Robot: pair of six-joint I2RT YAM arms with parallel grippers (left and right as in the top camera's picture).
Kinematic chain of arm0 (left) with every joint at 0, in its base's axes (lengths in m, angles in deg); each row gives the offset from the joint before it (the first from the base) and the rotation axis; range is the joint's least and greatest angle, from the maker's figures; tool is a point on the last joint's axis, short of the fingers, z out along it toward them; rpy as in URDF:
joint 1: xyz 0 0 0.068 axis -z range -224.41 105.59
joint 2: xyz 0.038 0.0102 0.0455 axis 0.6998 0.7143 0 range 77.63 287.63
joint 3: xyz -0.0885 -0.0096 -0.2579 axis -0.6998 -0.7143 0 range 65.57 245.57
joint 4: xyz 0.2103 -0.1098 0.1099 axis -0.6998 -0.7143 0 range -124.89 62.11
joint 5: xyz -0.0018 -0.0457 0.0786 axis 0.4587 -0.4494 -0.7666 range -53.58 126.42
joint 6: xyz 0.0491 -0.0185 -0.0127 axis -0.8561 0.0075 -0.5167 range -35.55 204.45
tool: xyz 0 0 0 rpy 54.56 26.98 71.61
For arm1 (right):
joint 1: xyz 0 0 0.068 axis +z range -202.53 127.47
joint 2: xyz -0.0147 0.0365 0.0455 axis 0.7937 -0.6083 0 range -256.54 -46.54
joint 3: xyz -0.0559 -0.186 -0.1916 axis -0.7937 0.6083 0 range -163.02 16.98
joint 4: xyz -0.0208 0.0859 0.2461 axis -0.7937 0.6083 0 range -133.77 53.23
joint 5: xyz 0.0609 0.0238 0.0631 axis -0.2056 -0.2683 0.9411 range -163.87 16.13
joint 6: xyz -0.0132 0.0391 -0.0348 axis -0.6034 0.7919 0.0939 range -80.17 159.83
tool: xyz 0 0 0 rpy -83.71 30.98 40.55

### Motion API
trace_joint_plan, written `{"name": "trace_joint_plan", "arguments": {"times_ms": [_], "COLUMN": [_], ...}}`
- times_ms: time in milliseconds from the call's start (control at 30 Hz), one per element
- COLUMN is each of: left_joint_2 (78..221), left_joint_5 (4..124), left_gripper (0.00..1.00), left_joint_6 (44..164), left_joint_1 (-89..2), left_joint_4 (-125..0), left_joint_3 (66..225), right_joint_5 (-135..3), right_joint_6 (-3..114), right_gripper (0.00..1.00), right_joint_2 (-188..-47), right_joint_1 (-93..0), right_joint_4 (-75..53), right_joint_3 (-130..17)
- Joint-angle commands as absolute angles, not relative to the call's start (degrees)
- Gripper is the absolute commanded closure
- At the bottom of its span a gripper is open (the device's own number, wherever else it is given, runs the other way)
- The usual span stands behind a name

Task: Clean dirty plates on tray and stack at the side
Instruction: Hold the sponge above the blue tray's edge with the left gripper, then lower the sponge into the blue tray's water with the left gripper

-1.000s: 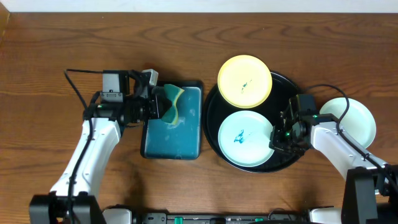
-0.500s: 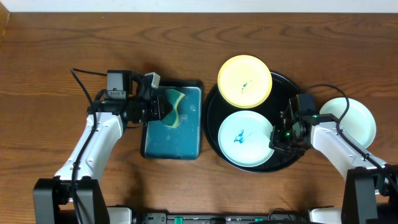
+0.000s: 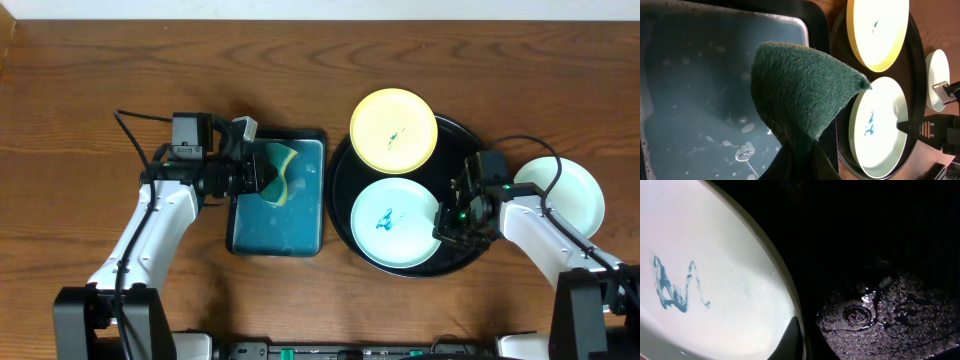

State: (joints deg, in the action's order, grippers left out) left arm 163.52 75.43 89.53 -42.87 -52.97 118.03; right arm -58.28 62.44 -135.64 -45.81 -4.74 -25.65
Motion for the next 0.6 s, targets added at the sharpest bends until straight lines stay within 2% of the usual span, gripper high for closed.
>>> {"name": "trace_joint_plan", "arguments": {"times_ms": [0,567], "left_joint_2": [163.63,163.63], "left_joint_5": [75.73,74.03], "left_gripper": [0.92,0.92], "left_joint_6": [89.21,89.82], "left_joint_1": [-43.16,-43.13], "left_joint_4": [-52.88,-53.34], "left_joint_3": [117.42,117.42], "right_joint_5": [-59.53,-59.72], "right_joint_6": [62.95,62.97], "right_gripper": [0.99,0.99], "right_joint_2": [-135.38,-135.38], "right_joint_1": [-45.31,-45.31], "right_joint_4": [-4.35,-4.35], "right_joint_3": [-25.28,-25.28]}}
